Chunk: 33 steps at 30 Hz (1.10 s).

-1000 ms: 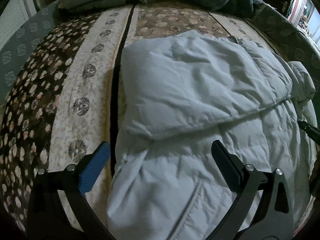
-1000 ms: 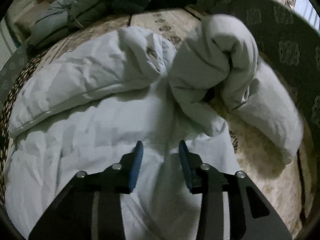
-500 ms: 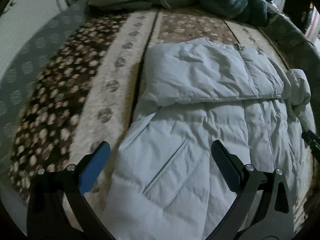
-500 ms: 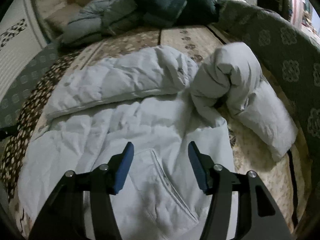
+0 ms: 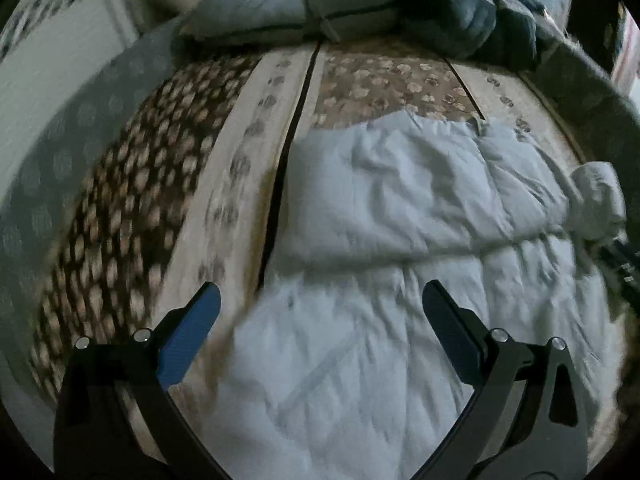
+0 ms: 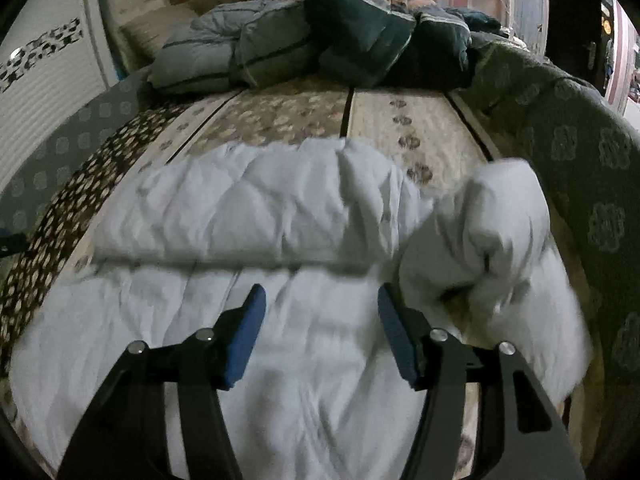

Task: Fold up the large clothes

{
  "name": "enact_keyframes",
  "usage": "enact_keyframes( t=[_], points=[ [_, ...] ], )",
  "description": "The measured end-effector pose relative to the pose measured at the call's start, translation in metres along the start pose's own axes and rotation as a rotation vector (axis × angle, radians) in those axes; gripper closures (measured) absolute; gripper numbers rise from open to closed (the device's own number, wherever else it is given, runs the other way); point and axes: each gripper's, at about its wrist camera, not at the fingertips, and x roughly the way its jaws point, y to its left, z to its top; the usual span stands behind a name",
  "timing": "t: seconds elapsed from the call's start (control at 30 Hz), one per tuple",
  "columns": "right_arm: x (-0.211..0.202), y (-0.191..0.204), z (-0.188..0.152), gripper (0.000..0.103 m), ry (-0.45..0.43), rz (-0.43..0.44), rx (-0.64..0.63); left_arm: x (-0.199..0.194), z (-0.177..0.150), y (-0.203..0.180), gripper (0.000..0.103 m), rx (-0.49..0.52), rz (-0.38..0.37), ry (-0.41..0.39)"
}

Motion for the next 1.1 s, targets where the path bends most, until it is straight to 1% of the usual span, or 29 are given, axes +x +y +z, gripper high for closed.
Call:
enact_keyframes(
  t=[0.07, 0.17, 0.2, 0.23, 0.27, 0.3, 0.33, 0.37, 0.4, 0.47, 0.5, 0.57, 0.6, 0.7, 0.77, 0.83, 0.87, 0.93, 1.03, 1.1],
  points=[
    [0.011, -0.004, 0.018, 0.042, -0.017, -0.016, 0.022, 0.024, 0.025, -0.010, 0.003, 0.031, 0.005, -0.023],
    [0.039, -0.003, 0.045, 0.041, -0.012, -0.059, 0.010, 0.060, 0.048, -0.020, 0.005, 0.027, -0.012, -0.019],
    [0.046, -0.003, 0.051, 0.042, -0.009, -0.070, 0.002, 0.076, 0.053, -0.023, 0.011, 0.019, -0.036, -0.005],
    [0.059, -0.003, 0.059, 0.042, 0.002, -0.086, -0.009, 0.092, 0.058, -0.026, 0.024, 0.006, -0.068, 0.018],
    [0.068, -0.003, 0.063, 0.054, 0.009, -0.096, -0.017, 0.102, 0.060, -0.026, 0.035, -0.004, -0.095, 0.033],
    [0.076, -0.002, 0.067, 0.073, 0.009, -0.117, -0.025, 0.117, 0.063, -0.027, 0.057, -0.026, -0.123, 0.061],
    [0.086, -0.003, 0.071, 0.077, 0.016, -0.131, -0.019, 0.128, 0.064, -0.028, 0.069, -0.041, -0.133, 0.089],
    [0.090, -0.005, 0.073, 0.077, 0.020, -0.123, -0.005, 0.141, 0.066, -0.030, 0.070, -0.049, -0.141, 0.114],
    [0.097, -0.007, 0.076, 0.077, 0.027, -0.106, 0.019, 0.147, 0.066, -0.032, 0.070, -0.049, -0.138, 0.118],
    [0.106, -0.005, 0.079, 0.077, 0.036, -0.092, 0.018, 0.156, 0.066, -0.036, 0.070, -0.027, -0.114, 0.114],
    [0.114, -0.001, 0.079, 0.077, 0.046, -0.108, -0.013, 0.161, 0.064, -0.039, 0.070, 0.000, -0.088, 0.107],
    [0.128, 0.005, 0.074, 0.079, 0.068, -0.169, -0.083, 0.166, 0.056, -0.043, 0.070, 0.030, -0.044, 0.090],
    [0.135, 0.004, 0.069, 0.079, 0.083, -0.200, -0.106, 0.170, 0.051, -0.043, 0.070, 0.044, -0.041, 0.090],
    [0.152, -0.004, 0.057, 0.079, 0.131, -0.179, -0.090, 0.178, 0.039, -0.050, 0.070, 0.091, -0.027, 0.070],
    [0.158, 0.002, 0.051, 0.079, 0.141, -0.202, -0.140, 0.179, 0.034, -0.054, 0.070, 0.127, -0.006, 0.055],
    [0.166, 0.010, 0.047, 0.079, 0.148, -0.235, -0.187, 0.182, 0.035, -0.051, 0.070, 0.115, -0.023, 0.066],
    [0.171, 0.013, 0.045, 0.079, 0.148, -0.246, -0.197, 0.185, 0.035, -0.046, 0.070, 0.088, -0.059, 0.080],
    [0.178, 0.014, 0.044, 0.079, 0.148, -0.254, -0.199, 0.192, 0.037, -0.039, 0.070, 0.066, -0.102, 0.096],
    [0.182, 0.014, 0.045, 0.079, 0.155, -0.259, -0.192, 0.198, 0.036, -0.036, 0.070, 0.059, -0.114, 0.104],
    [0.183, 0.016, 0.045, 0.079, 0.161, -0.267, -0.200, 0.198, 0.036, -0.037, 0.070, 0.062, -0.102, 0.103]
  ],
)
